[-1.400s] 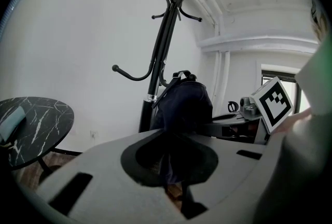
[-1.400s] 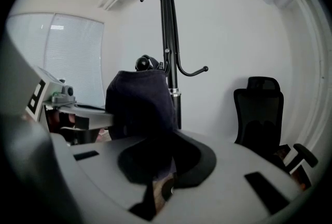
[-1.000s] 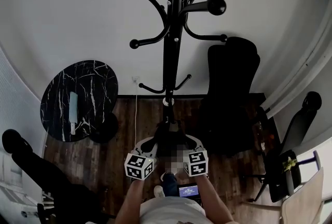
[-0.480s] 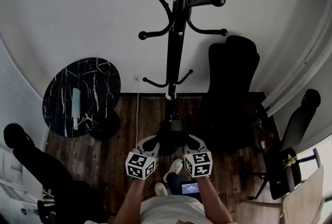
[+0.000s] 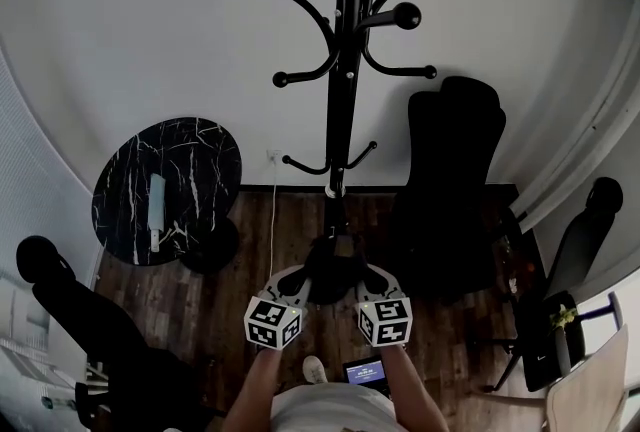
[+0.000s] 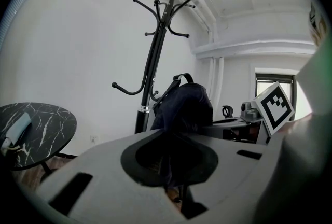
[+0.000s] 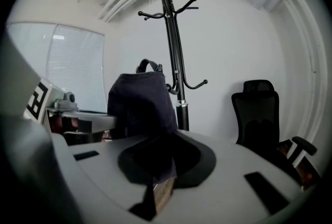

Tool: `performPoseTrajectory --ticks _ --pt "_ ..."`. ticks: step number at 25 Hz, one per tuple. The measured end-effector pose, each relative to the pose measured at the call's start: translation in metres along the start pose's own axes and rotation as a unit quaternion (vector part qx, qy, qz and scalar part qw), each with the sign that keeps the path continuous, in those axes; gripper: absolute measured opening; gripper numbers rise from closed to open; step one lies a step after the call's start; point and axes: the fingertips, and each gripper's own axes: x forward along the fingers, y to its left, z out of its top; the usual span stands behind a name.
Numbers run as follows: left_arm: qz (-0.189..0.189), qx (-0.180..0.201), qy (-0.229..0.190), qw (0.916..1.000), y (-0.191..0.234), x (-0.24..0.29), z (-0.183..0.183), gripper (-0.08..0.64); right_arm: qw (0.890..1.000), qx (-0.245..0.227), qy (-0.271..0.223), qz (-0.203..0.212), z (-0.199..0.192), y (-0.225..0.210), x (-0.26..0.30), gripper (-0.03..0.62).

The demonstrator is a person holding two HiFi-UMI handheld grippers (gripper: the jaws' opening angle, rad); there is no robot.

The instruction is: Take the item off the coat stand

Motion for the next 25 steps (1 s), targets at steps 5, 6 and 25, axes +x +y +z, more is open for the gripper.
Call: performPoseTrajectory --ticks 5,6,25 --pt "0.012 -0.006 0.002 0.9999 -0.012 -0.007 -0.007 0.030 1.000 0.002 0.000 0.009 -0.004 -0.001 -0.011 0.028" --pt "0.013 -0.006 0.002 0.9999 -0.017 -0.009 -0.008 0.031 1.000 0.008 -0.003 0.010 -0.004 -0.001 -0.015 0.026" --pt "0.049 -0.028 -0.022 0.9982 -0.102 -0.073 -0.023 0.030 0.999 0.010 -0.013 0.040 -0.032 0.015 -0.120 0.026"
